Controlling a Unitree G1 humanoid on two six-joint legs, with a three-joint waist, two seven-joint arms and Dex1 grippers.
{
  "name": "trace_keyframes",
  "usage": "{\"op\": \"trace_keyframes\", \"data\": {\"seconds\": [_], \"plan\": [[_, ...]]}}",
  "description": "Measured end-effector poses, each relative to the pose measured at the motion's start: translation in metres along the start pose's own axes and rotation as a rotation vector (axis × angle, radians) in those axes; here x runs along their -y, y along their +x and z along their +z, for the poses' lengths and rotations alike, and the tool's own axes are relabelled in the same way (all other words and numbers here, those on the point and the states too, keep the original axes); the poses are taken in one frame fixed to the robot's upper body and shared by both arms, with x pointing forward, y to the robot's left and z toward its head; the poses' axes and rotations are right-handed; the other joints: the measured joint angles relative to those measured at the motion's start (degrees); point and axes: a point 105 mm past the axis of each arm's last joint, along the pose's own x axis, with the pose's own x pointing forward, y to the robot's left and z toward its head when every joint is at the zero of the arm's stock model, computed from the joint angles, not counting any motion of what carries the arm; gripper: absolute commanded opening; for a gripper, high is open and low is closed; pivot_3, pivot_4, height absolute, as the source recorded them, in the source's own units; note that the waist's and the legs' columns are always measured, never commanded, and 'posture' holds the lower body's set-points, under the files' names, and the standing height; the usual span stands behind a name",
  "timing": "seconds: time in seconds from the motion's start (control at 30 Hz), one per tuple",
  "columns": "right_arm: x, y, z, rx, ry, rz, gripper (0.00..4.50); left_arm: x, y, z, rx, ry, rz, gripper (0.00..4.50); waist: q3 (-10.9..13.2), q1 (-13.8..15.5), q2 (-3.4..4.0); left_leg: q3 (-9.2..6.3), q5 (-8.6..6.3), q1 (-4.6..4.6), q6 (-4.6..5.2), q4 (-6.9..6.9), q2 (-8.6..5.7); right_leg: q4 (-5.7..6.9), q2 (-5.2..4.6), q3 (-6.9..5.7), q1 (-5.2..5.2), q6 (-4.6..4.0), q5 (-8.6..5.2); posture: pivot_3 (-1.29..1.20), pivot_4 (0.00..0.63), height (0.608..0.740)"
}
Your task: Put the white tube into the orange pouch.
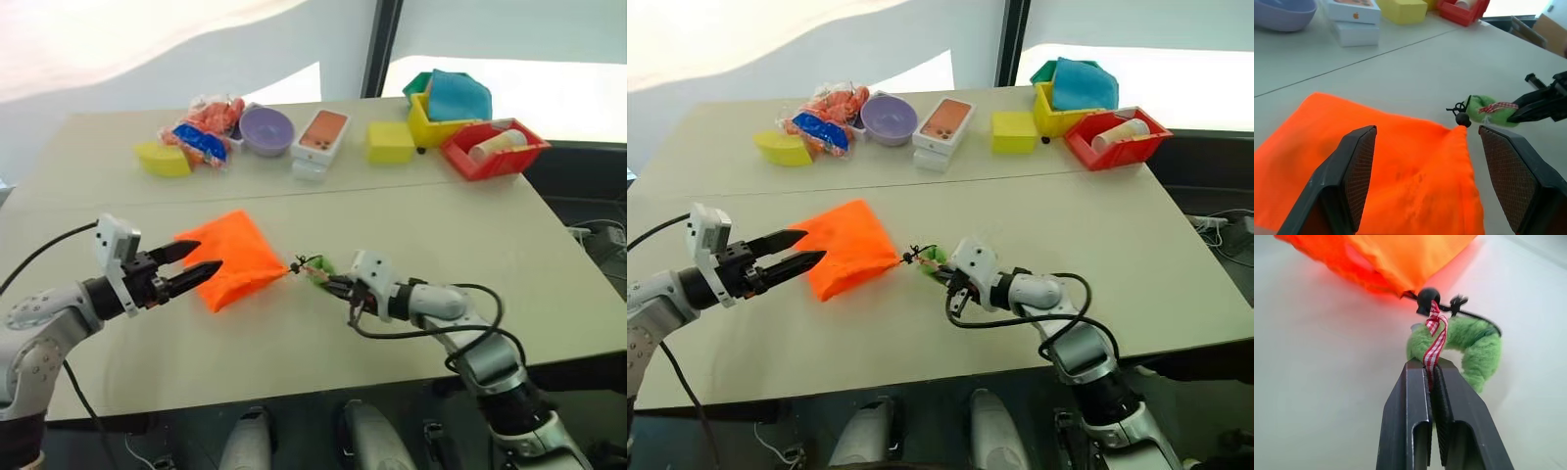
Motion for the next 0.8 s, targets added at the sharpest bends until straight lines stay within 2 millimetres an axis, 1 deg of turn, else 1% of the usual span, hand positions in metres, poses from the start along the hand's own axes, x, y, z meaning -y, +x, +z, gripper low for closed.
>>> {"op": "trace_keyframes", "data": {"seconds": [0.07,0.1,0.13,0.2,0.3,0.37,0.4,0.47,0.53,0.6,0.67,0.8], "plan": [[0.0,-0.005,0.003,0.017,0.02,-0.002,0.0,0.006,0.009,-0.01,-0.046,0.039,-0.043,4.09,0.0,-0.06,0.0,0.0,0.0,0.01,0.0,-0.02,0.0,0.0,0.01,0.01,0.0,-0.01,0.0,0.0,0.15,0.74],[0.001,-0.007,0.002,0.016,0.03,-0.003,0.0,0.007,0.013,-0.015,-0.068,0.052,-0.06,4.44,0.0,0.0,0.0,0.0,0.0,0.0,0.0,-0.02,0.0,0.0,0.01,0.01,-0.01,-0.01,0.0,0.0,0.15,0.74],[0.0,-0.007,0.002,0.016,0.04,-0.002,0.0,0.009,0.018,-0.018,-0.083,0.072,-0.078,4.48,0.0,0.06,0.0,0.0,0.0,0.0,0.0,-0.02,0.0,0.0,0.01,0.01,-0.01,-0.01,0.0,0.0,0.15,0.74],[0.0,-0.007,0.002,0.019,0.05,0.001,0.0,0.01,0.026,-0.018,-0.093,0.13,-0.105,4.48,0.0,0.13,0.0,0.0,0.0,-0.01,0.0,0.0,-0.01,0.0,0.0,0.01,-0.01,-0.01,0.0,0.0,0.15,0.74],[0.0,-0.008,0.005,0.031,0.055,-0.005,0.0,0.014,0.046,-0.009,-0.075,0.246,-0.169,4.48,0.0,0.59,0.0,0.01,0.0,-0.02,0.0,0.07,-0.03,-0.01,-0.01,0.01,0.04,-0.01,0.0,0.0,0.15,0.74],[0.0,-0.007,0.007,0.038,0.058,-0.004,0.0,0.019,0.059,-0.009,-0.079,0.305,-0.228,4.48,0.0,0.84,0.0,0.02,0.0,-0.03,0.0,0.09,-0.04,-0.01,-0.02,0.02,0.05,-0.01,0.01,0.0,0.15,0.74],[0.0,-0.007,0.007,0.041,0.061,-0.003,0.0,0.023,0.068,-0.01,-0.082,0.322,-0.269,4.48,0.0,1.1,0.0,0.04,0.0,-0.03,0.01,0.11,-0.05,-0.01,-0.01,0.02,0.05,-0.01,0.01,0.0,0.15,0.74],[0.0,-0.007,0.008,0.041,0.062,-0.003,0.0,0.027,0.077,-0.013,-0.096,0.334,-0.327,4.48,0.0,1.24,0.0,0.04,0.01,-0.03,0.01,0.11,-0.04,0.0,0.01,0.03,0.04,0.0,0.01,0.0,0.15,0.74],[0.001,-0.007,0.008,0.039,0.06,-0.006,0.0,0.029,0.087,-0.016,-0.124,0.348,-0.383,4.48,0.0,1.44,0.0,0.04,0.01,-0.03,0.02,0.12,-0.04,0.03,0.03,0.02,0.04,0.0,0.01,0.0,0.15,0.74],[0.001,-0.005,0.011,0.044,0.053,-0.001,0.0,0.029,0.1,-0.017,-0.173,0.385,-0.441,4.48,0.01,1.67,-0.01,0.01,0.01,-0.04,0.02,0.22,-0.03,0.04,0.08,0.02,0.06,0.01,0.01,0.0,0.15,0.74],[0.0,-0.004,0.012,0.047,0.051,0.001,0.0,0.029,0.111,-0.019,-0.206,0.412,-0.466,4.48,0.01,1.65,-0.01,0.01,0.01,-0.06,0.02,0.27,-0.04,0.03,0.06,0.02,0.11,0.02,0.01,0.0,0.15,0.74],[-0.001,-0.004,0.014,0.049,0.048,-0.007,0.0,0.03,0.129,-0.025,-0.236,0.426,-0.457,4.48,0.01,1.59,-0.01,0.01,0.01,-0.09,0.02,0.3,-0.04,0.03,0.05,0.03,0.11,0.06,0.0,0.0,0.15,0.74]]}}
